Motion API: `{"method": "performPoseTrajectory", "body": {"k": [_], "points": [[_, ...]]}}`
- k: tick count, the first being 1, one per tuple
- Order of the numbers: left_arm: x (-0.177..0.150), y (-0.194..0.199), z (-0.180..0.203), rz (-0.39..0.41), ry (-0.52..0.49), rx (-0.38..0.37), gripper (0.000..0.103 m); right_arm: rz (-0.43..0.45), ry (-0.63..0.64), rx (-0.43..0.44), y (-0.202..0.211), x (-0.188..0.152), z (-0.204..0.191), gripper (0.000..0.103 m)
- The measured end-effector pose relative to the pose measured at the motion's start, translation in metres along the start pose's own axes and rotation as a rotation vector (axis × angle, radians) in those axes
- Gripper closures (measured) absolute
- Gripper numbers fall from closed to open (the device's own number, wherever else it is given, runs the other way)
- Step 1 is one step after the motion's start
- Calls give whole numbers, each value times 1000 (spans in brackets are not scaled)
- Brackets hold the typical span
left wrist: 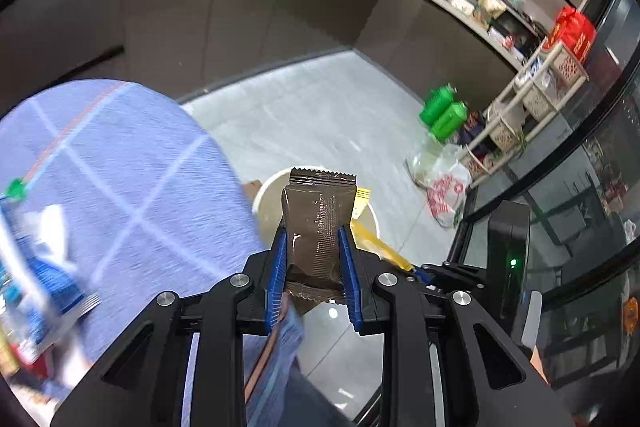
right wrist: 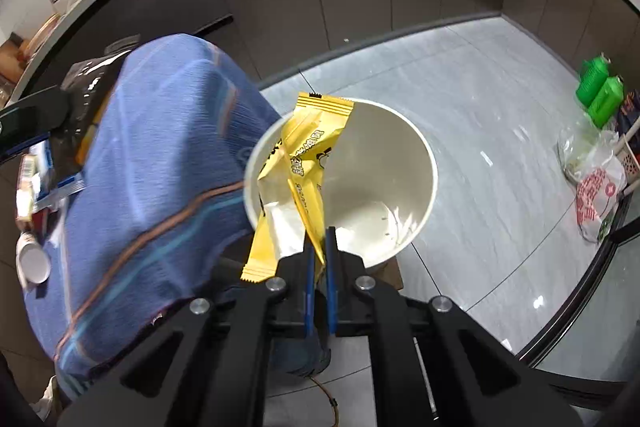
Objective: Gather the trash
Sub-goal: 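Carry both wrappers over the beige bin and open both tools to drop them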
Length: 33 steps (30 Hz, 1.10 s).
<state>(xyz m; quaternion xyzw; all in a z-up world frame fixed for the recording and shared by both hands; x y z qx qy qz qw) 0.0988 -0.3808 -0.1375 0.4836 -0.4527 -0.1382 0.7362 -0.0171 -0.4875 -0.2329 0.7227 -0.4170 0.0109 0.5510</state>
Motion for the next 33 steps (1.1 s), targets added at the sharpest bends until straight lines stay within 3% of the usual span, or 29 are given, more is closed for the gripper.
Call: {"method": "performPoseTrajectory", "body": {"k": [3, 8, 14, 16, 18, 22, 24, 25, 26, 33], "points": [[7, -37, 12, -56, -8, -16, 79, -2, -17, 8, -15, 2, 17, 96], [16, -100, 23, -128, -16, 22, 79, -19, -36, -4, -39, 4, 38, 96], [19, -137, 28, -158, -10, 70, 75, -33, 15, -46, -55, 6, 42, 90], [21, -142, 32, -154, -11, 68, 60, -35, 45, -59, -58, 6, 42, 82], [22, -142, 30, -133, -12, 90, 40, -24, 72, -77, -58, 5, 44, 58], [29, -129, 40, -69, -18, 119, 16, 9, 107, -63, -50, 5, 40, 37], [31, -119, 43, -28, -21, 151, 10, 27, 128, -43, -44, 4, 37, 13], [34, -114, 43, -9, -18, 162, 8, 34, 138, -39, -41, 3, 37, 7], [33, -110, 41, 0, -14, 167, 8, 38, 149, -36, -38, 2, 36, 3], [30, -69, 16, 25, 40, 201, 8, 43, 185, -19, -24, -1, 18, 3]]}}
Point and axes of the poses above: each gripper's, at about its wrist camera, not at the fingertips, and y roughly against the way its jaws point, z to its right, x to its top, the point moved 3 cm from there along -y, roughly the way its jaws point, and after that the axes turned 14 degrees about x, right-handed, at the moved point
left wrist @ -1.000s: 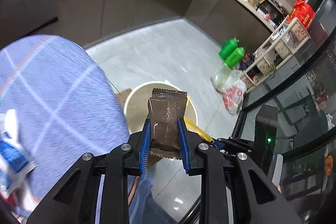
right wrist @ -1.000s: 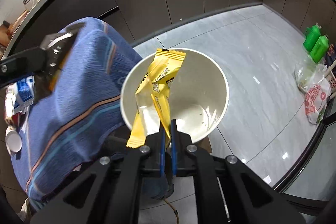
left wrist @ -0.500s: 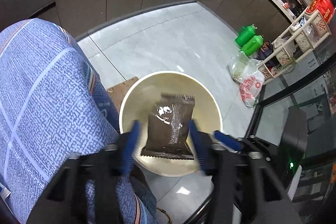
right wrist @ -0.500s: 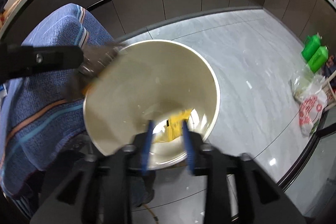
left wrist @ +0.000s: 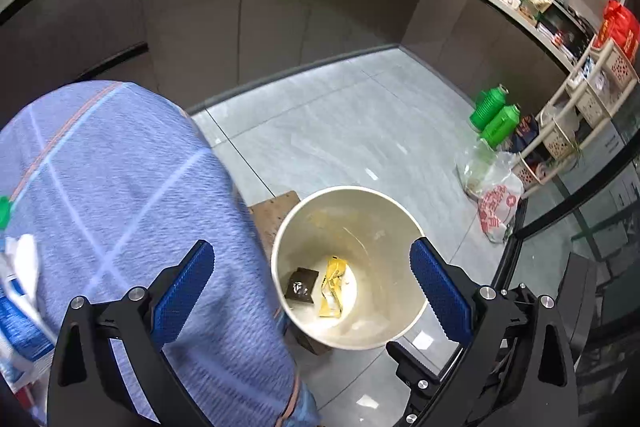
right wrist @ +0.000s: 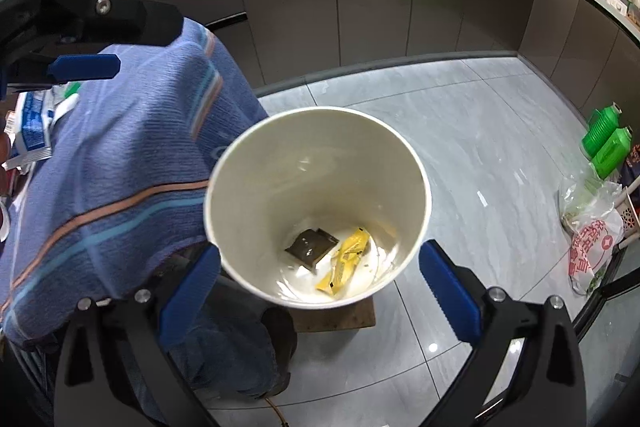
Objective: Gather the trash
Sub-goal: 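Carry both wrappers over the beige bin and open both tools to drop them, then grasp the Amoxicillin box with left tool while right tool grasps white paper cup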
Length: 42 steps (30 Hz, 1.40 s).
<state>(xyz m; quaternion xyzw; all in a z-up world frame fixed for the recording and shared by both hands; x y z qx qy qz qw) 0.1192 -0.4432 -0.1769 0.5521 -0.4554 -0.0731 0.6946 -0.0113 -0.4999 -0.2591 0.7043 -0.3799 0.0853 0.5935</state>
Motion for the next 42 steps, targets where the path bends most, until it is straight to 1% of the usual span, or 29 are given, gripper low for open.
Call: {"method": "performPoseTrajectory", "body": {"k": [4, 8, 11, 15, 18, 23, 24, 25, 26, 28, 30, 31, 33, 34, 37, 40, 42], "points": [[-4, 33, -25, 42, 15, 44, 8, 28, 18, 23, 14, 9, -15, 3], [-15, 70, -65, 64, 62, 87, 8, 61, 39, 62, 30, 18, -44, 3], [-32, 101, -98, 73, 108, 136, 8, 90, 77, 107, 43, 26, -74, 3], [-62, 134, -145, 79, 177, 162, 8, 96, 131, 173, 50, 29, -119, 3], [-93, 156, -183, 74, 230, 185, 8, 77, 177, 240, 49, 30, -156, 3], [-140, 181, -254, 56, 352, 262, 8, 13, 208, 412, 38, 21, -218, 3], [-147, 184, -262, 59, 365, 272, 8, -18, 216, 464, 33, 18, -234, 3], [-156, 189, -276, 59, 383, 289, 8, -39, 227, 494, 28, 15, -245, 3], [-162, 192, -281, 59, 390, 299, 8, -67, 255, 526, 23, 11, -261, 3], [-174, 197, -298, 56, 396, 319, 8, -96, 328, 569, 19, 5, -288, 3], [-185, 203, -312, 50, 410, 328, 8, -122, 428, 638, 15, 0, -317, 3], [-188, 205, -317, 49, 421, 327, 8, -142, 511, 686, 11, -2, -334, 3], [-197, 210, -330, 54, 442, 325, 8, -161, 645, 729, 4, -4, -358, 3], [-203, 214, -336, 59, 451, 329, 8, -170, 695, 735, 1, -5, -365, 3], [-212, 222, -352, 71, 474, 346, 8, -192, 816, 713, -17, 1, -385, 3], [-219, 228, -369, 75, 516, 342, 8, -217, 873, 734, -28, 5, -397, 3], [-220, 225, -375, 69, 535, 319, 8, -238, 911, 730, -37, 5, -406, 3]]}}
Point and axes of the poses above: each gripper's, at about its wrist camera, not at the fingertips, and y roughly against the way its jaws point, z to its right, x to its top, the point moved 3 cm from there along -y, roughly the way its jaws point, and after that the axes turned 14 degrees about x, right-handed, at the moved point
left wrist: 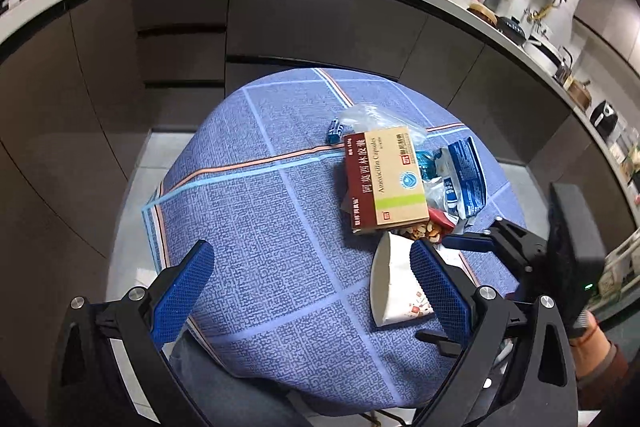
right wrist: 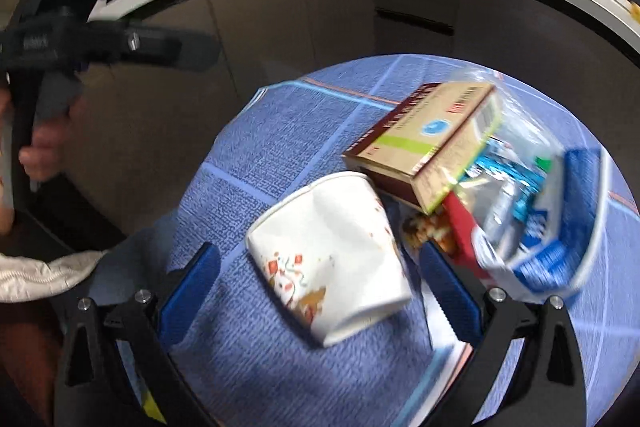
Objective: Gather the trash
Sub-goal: 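Grasp the Amoxicillin box with left tool while right tool grasps white paper cup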
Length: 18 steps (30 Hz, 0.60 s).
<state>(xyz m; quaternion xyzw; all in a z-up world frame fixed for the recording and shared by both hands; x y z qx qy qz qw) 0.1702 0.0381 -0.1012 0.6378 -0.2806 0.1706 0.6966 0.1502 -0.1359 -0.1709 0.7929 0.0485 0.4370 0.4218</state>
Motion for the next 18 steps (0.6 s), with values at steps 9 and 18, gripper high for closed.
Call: {"method": "performPoseTrajectory", "body": {"k": [9, 18], "points": [[2, -27, 13, -80, 18, -56, 8, 9, -82, -79, 5, -14, 6, 37], [22, -64, 69, -127, -32, -159, 8, 83, -226, -121, 57, -47, 12, 63]]}}
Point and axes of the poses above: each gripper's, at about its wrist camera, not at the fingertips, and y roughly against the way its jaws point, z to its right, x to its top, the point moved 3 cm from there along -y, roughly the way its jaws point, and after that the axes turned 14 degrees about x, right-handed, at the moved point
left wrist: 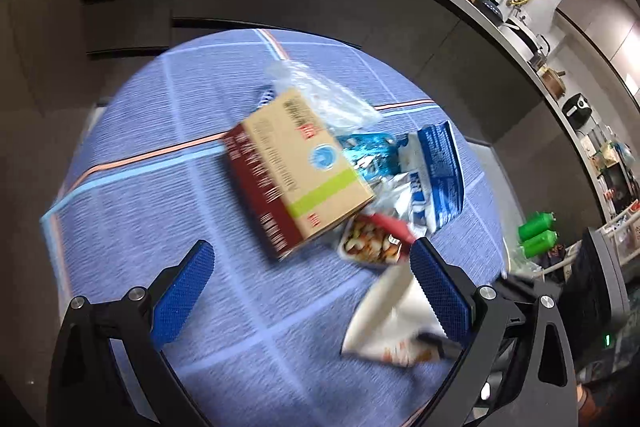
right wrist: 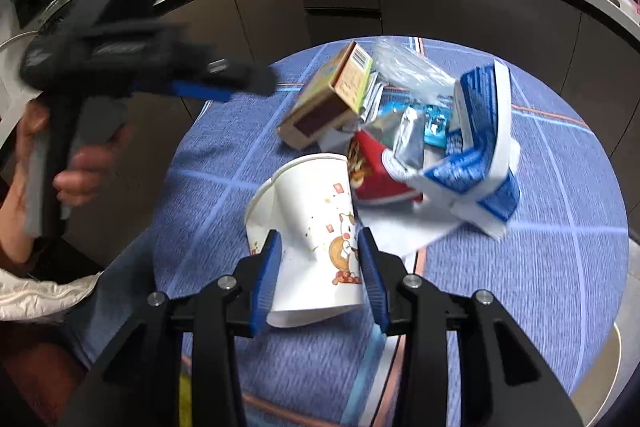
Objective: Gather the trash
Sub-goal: 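Grasp the Amoxicillin box with left tool while right tool grasps white paper cup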
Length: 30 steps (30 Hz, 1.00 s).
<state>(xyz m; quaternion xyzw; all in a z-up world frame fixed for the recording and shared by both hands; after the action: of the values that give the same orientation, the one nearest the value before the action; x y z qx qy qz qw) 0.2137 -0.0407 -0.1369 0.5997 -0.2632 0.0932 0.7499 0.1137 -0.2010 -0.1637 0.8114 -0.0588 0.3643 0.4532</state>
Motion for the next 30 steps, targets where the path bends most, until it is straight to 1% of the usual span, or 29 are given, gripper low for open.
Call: {"method": "performPoseTrajectory", "body": {"k": [3, 4, 7, 9, 10, 12, 15, 17, 18, 19, 20, 21, 22, 24, 28, 30], "points": [[13, -19, 3, -36, 28, 13, 8, 0, 4, 5, 2, -6, 0, 62], [17, -24, 2, -50, 51, 14, 8, 7, -5, 9, 2, -7, 1, 62], [32, -38, -4, -86, 163, -20, 8, 15, -10, 14, -8, -8, -9, 60], [42, -45, -4, -104, 198, -19, 8, 12, -11, 15, -11, -10, -8, 53], [47, -50, -4, -109, 207, 7, 8, 11, -9, 14, -13, -10, -9, 51], [52, -59, -6, -117, 213, 40, 8, 12, -6, 18, -14, -11, -13, 41], [53, -77, -6, -167, 224, 41, 8, 14, -12, 23, -19, -11, -13, 37], [50, -89, -7, -186, 232, 49, 8, 14, -16, 20, -22, -12, -12, 33], [52, -86, -6, -155, 222, 63, 8, 14, -18, 19, -23, -11, -11, 33], [52, -86, -4, -158, 218, 73, 9, 11, -24, 20, -25, -11, -10, 33], [52, -87, -3, -168, 222, 54, 10, 10, -24, 22, -27, -10, -12, 33], [52, -87, -2, -169, 233, 35, 18, 7, -22, 20, -28, -10, -12, 31], [51, -87, -3, -159, 233, 36, 27, 4, -18, 16, -31, -10, -13, 30], [50, -85, 0, -158, 214, 15, 27, 5, -13, 11, -35, -10, -14, 30], [39, -71, -1, -126, 177, 30, 28, -10, -18, 5, -41, -16, -13, 31], [36, -60, 1, -107, 165, 21, 28, 2, -20, 11, -39, -17, -9, 44]]}}
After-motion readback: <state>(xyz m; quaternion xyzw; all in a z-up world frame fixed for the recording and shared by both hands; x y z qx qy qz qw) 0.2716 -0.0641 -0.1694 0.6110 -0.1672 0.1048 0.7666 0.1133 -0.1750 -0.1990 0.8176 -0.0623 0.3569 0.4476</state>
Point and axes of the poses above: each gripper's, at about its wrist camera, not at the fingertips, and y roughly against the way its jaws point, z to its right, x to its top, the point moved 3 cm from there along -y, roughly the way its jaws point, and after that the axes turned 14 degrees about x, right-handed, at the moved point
